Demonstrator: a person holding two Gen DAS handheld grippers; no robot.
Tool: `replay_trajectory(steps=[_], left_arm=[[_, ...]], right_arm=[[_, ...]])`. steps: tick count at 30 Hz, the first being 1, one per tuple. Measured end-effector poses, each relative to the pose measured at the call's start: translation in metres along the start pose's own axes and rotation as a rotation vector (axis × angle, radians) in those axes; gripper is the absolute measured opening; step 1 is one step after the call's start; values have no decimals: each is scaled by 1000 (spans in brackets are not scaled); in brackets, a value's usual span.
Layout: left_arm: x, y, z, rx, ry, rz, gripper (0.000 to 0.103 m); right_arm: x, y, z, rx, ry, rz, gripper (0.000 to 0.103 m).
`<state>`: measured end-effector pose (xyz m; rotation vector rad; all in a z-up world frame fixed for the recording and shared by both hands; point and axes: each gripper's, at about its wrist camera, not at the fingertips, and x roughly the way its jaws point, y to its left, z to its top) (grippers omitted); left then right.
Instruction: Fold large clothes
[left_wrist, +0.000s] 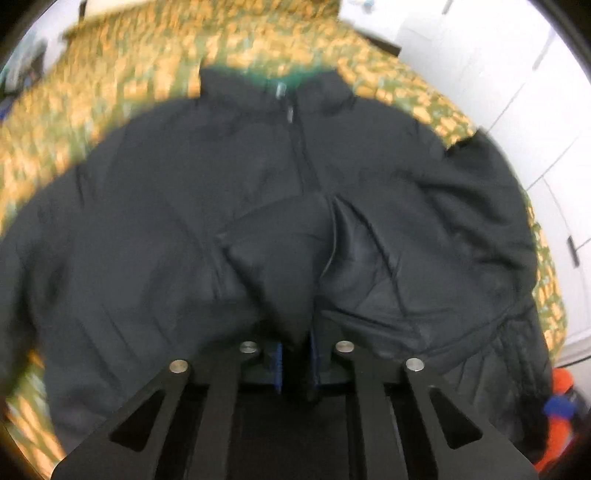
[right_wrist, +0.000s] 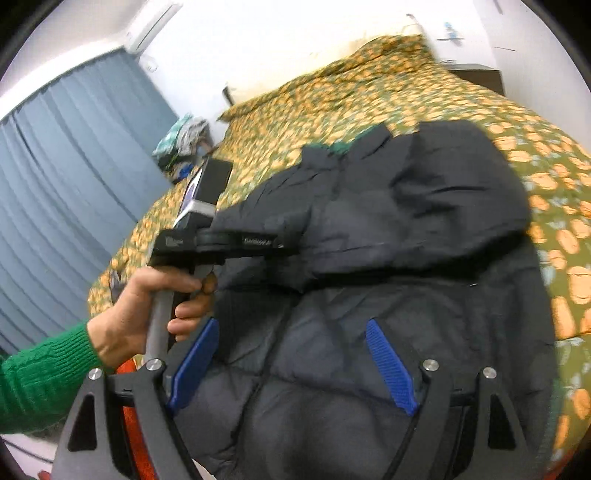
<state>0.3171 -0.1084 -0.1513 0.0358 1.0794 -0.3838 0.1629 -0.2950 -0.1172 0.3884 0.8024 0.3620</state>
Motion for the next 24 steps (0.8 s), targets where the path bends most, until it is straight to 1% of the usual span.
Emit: replay_trajectory(steps=[2,4,6,7,10,11,13,14,16,18,20,22,24], left_arm=[[-26,7,19,30,-80,43,8],[-46,25,36,27,-139,92,8],[-58,48,48,8,-172,157,8],[-59,62,52,-12,-178,191,8],[-51,97,55,-75,-159,245,8],[-45,107,53,-96,-142,249,8],[-31,121,44,-122,-111,234,8],[-25,122,40,-119,-103,235,8],[-11,121,30,-112,-94,248,9],[-1,125,20,-128,-82,249,10],[9,131,13,-149,-72,244,14],[20,136,10,-157,-68,239,16],[27,138,7,-148,-71,225,18]], right_arm=[[-13,-15,11,22,-35,-10,84],[-20,-34,29,43,-59,-40,84],[-22,-52,48,50,-76,-81,84],[-22,-59,59,52,-87,-101,84],[-11,-81,93,55,-105,-151,84],[-2,-88,108,55,-102,-172,84],[19,-98,132,52,-91,-203,84],[31,-101,142,49,-78,-213,84],[66,-109,163,39,-24,-229,84],[104,-114,175,5,37,-254,83],[132,-118,177,-25,63,-278,82],[165,-126,171,-45,120,-289,82],[195,-139,159,-43,214,-303,82]])
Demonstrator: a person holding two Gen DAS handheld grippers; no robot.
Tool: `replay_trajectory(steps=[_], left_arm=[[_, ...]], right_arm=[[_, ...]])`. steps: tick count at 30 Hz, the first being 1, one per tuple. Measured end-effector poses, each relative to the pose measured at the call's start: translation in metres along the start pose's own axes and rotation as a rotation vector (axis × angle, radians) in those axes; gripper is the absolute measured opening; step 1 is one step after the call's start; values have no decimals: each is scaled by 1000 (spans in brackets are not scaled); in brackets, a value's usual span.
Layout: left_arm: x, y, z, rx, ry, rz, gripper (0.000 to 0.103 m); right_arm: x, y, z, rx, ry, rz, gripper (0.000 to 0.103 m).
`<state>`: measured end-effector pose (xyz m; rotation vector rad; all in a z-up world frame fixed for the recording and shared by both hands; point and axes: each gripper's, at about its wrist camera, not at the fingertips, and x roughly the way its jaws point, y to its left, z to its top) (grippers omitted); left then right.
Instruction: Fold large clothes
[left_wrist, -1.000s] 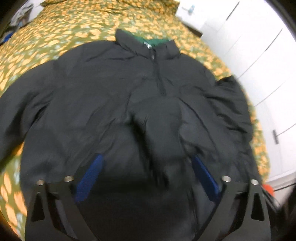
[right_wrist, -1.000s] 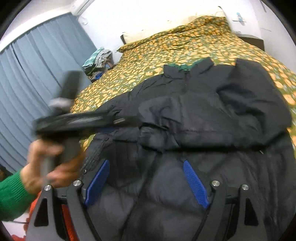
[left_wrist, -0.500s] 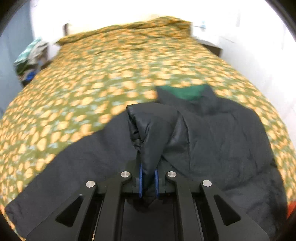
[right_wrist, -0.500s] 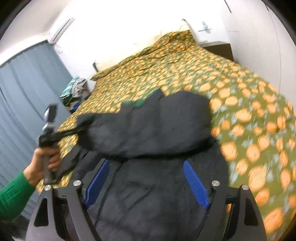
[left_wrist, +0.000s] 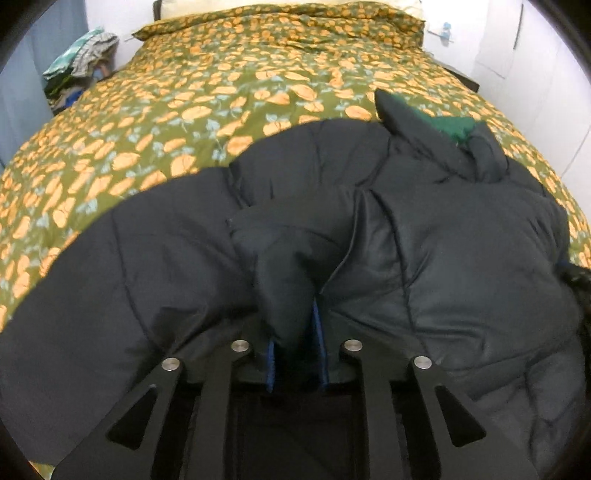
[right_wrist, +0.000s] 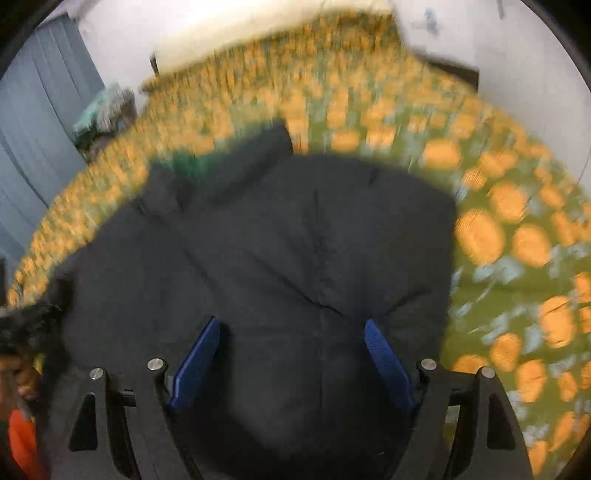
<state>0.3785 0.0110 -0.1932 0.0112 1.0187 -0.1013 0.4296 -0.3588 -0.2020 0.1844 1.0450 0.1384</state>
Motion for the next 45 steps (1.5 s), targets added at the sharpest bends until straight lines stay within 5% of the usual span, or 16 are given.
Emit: replay_trajectory(steps=[7,13,20,25,29,36,42,45], left_arm=[[12,-4,-11,23,-18,7,20],[15,-3,-15,25,-43,13,21],[17,-2,-18,23,-55,10,21],[18,0,-19,22,-59,9,21],[18,0,-20,22,-60,10,21],[16,-1,-21,23,-68,15,21],[15,-4,-22,32,-70,31,21],[15,-5,-21,37,-66,41,21]], right_arm=[[10,5,4,-18,68,-50,82],[-12,7,56,-44,-80,-87,82],[48,-11,73,-11,68,-109,82],[52,-14,74,13,92,-100,84],[25,-9,65,-10,35,-122,83],[-51,29,4,-140,-53,-7,83],[-14,31,-36,-123,69,-38,83],[0,25,-40,-93,62,-45,84]])
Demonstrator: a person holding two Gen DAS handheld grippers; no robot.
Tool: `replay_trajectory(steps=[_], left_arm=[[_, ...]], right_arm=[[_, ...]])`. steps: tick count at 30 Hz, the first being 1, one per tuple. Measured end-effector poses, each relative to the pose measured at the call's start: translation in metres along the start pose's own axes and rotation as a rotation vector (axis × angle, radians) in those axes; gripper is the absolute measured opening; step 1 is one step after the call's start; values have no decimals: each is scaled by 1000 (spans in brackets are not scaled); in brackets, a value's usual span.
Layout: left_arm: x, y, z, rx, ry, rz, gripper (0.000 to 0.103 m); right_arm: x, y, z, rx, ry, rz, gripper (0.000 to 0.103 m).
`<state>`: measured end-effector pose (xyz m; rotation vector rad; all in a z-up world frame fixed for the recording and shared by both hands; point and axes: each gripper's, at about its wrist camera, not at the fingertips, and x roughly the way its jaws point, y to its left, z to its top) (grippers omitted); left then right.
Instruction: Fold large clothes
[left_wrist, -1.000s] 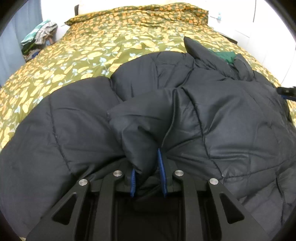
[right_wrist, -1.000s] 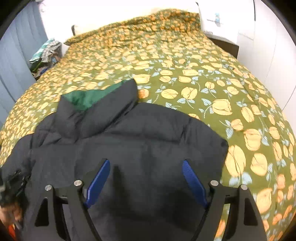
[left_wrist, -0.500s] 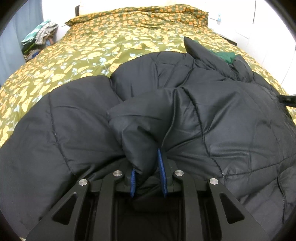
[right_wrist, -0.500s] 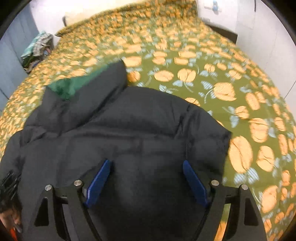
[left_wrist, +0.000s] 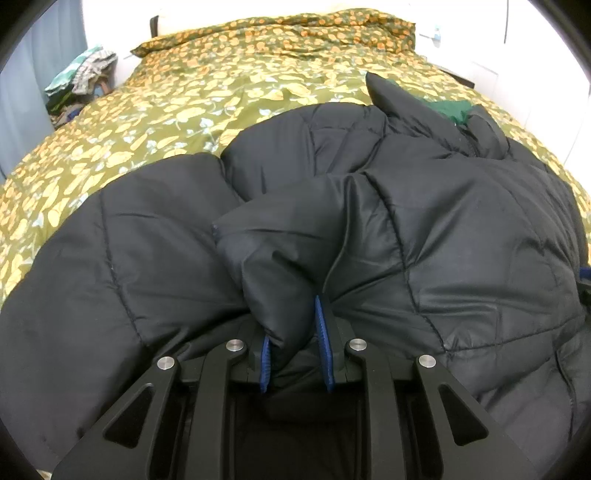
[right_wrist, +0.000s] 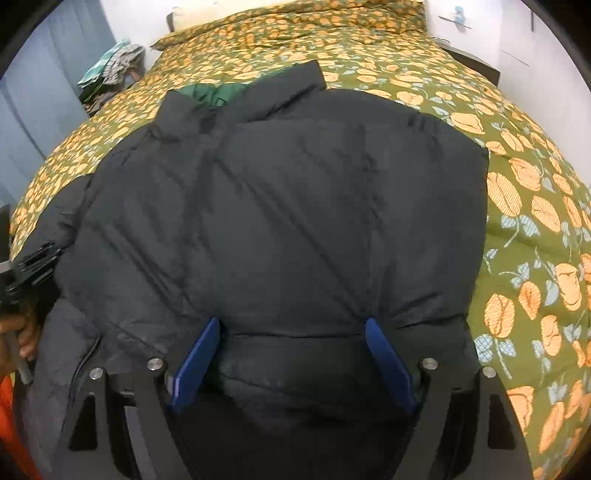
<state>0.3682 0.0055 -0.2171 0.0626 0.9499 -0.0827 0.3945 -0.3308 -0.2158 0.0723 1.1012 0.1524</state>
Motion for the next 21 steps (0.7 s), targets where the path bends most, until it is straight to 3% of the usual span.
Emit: replay_trajectory(steps=[4,7,9,11,13,16,21], left_arm=[[0,0,1,-2,6,3,21],[-6,-2,2,6,8,25,27],[-15,-2,-1,8,12,55,43],[-31,0,-6,-3,8,77,72],[-48,3,-14,-15,-3,67,82],[-80,5,-31,-8,-7,21,84],[-119,8,-55,29,-3,33,89]], right_arm=[[1,4,3,11,0,-32,84],[-17,11,-2,9,-39,-60,84],[-35,13,-8,20,-76,-71,84],[-57,17,-16,35,-118,-74,84],[-82,20,-28,50,-163,-74,85],[-107,30,-46,48,-215,-74,86],[-136,57,-80,28,-274,-82,86]])
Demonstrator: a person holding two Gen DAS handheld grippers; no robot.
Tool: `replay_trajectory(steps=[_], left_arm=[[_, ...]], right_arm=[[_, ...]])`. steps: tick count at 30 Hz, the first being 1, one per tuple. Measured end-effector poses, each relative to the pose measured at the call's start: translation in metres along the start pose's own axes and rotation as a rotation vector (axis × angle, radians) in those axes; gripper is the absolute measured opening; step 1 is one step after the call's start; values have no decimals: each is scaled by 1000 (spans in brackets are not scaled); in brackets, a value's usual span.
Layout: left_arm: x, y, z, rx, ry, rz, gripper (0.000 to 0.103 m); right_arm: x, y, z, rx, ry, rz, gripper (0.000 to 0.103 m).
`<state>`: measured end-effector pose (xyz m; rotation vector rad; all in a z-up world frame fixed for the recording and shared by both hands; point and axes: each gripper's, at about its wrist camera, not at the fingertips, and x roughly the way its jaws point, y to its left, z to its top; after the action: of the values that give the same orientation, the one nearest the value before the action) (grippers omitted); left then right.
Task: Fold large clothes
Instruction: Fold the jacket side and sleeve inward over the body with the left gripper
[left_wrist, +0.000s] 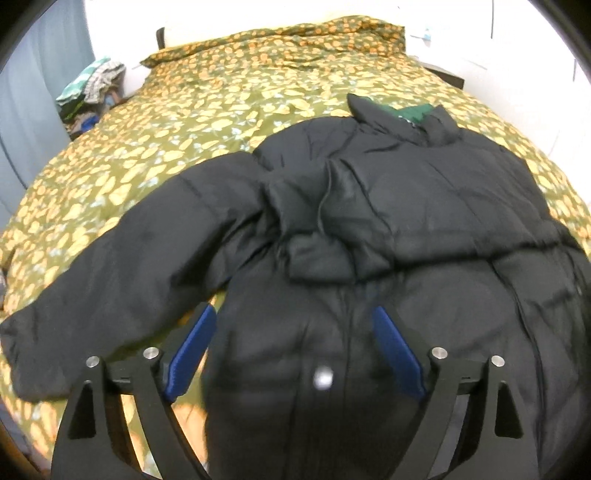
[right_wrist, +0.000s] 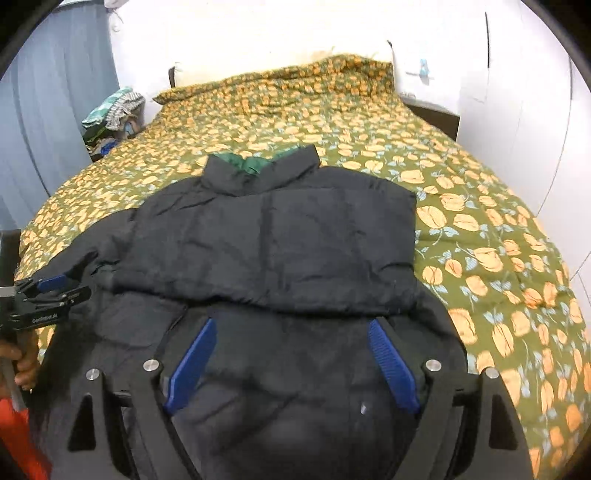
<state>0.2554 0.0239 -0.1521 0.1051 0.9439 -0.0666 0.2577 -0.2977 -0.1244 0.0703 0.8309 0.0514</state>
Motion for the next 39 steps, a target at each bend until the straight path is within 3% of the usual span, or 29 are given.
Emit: replay_trajectory(steps=[5,12,16,19,23,27,29,32,36,37,39], left_arm=[[-17,19,-16,-81,21,14,89],[-20,56,-34,-216,64,66,89],[-16,85,-41,-313,74,91,89],[-8,116,-42,-419,76,105,89],[8,171,-62,-670,98,131,89],[23,209,-89,-893,139,107,89],[28,228,-101,-1001,113,92,89],[35,250,-102,-1096,66,93,89],[39,267,-91,-1129,18,131,89],[40,272,-89,-1133,7,143,85],[43,279,-90,-1147,0,170,59]], right_arm=[[-28,19,-26,-10,-63,11,86],[-57,50,-67,-170,-190,5,86],[-54,54,-81,-205,-174,-10,86],[-48,50,-84,-184,-144,-17,86],[-51,47,-83,-178,-168,-41,86],[-54,45,-84,-176,-181,-59,86],[-53,45,-86,-178,-180,-58,86],[-51,46,-85,-184,-166,-55,86],[-49,51,-87,-200,-154,-49,86],[-48,51,-89,-204,-148,-46,86],[-46,53,-91,-204,-138,-40,86]])
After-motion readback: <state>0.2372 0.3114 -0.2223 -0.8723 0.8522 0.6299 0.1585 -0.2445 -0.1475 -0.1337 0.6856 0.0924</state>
